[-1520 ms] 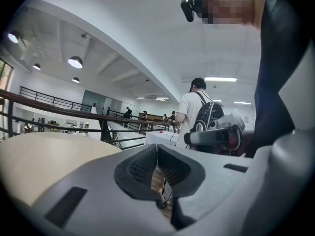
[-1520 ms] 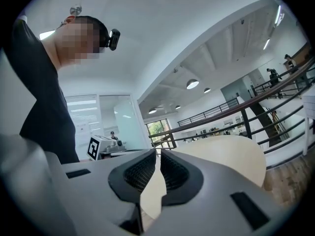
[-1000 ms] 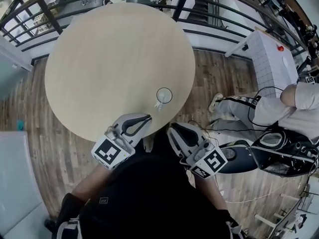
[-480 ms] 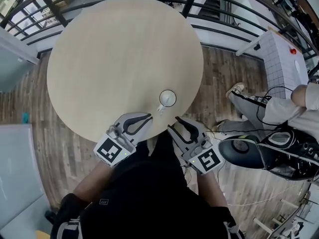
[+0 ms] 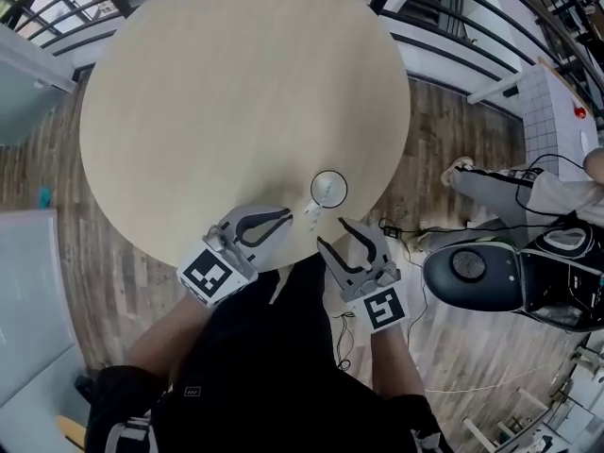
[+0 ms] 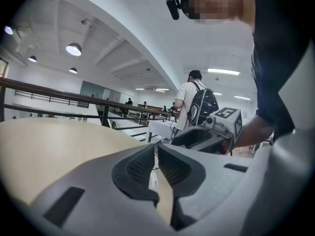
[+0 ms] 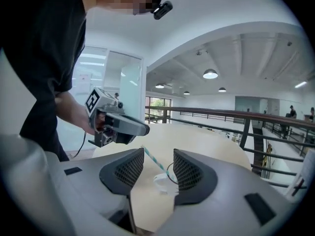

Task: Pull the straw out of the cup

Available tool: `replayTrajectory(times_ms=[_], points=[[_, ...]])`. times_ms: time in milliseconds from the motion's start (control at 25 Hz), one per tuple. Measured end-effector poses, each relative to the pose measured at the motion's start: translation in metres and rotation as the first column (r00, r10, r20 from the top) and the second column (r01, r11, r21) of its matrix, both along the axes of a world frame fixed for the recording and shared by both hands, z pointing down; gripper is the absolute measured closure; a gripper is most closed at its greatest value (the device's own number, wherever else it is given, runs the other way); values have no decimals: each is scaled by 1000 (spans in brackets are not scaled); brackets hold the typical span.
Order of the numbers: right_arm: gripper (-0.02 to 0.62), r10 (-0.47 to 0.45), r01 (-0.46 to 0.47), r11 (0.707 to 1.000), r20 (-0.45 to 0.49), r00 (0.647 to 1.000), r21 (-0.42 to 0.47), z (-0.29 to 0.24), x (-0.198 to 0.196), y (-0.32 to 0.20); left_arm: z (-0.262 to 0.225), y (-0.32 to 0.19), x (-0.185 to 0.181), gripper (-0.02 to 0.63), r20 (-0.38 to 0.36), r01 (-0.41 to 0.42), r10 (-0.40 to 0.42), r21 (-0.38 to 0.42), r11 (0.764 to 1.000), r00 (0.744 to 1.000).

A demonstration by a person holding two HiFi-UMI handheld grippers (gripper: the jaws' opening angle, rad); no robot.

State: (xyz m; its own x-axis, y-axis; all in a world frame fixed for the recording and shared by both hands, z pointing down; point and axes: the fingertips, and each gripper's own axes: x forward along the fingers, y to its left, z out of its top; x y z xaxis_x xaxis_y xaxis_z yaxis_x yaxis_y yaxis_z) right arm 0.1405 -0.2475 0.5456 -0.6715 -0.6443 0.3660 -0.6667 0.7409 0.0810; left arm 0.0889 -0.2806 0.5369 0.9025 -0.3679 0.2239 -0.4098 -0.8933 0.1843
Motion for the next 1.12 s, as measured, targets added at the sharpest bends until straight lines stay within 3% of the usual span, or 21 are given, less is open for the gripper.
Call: replayTrajectory(times_ms=[120, 280, 720, 920, 1120], points=[[407, -26, 25, 1000, -107, 994, -9, 23, 1, -2, 15, -2, 6, 575, -12, -17, 17, -10, 1000, 1000], [407, -29, 27, 1000, -122, 992, -12, 42, -3, -8, 34, -7, 9, 534, -28, -19, 18, -32, 999, 999], [408, -63, 70, 997, -172, 983, 35, 64, -23, -31, 61, -20, 9, 532, -38, -25, 22, -83, 996, 999], [410, -50, 52, 999, -177, 983, 9, 72, -25, -37, 65, -24, 2, 531, -46, -33, 29, -99, 994, 999], [497, -22, 22, 1000, -182, 983, -2, 71, -22, -37, 71, -23, -4, 531, -55, -52, 46, -107, 993, 997]])
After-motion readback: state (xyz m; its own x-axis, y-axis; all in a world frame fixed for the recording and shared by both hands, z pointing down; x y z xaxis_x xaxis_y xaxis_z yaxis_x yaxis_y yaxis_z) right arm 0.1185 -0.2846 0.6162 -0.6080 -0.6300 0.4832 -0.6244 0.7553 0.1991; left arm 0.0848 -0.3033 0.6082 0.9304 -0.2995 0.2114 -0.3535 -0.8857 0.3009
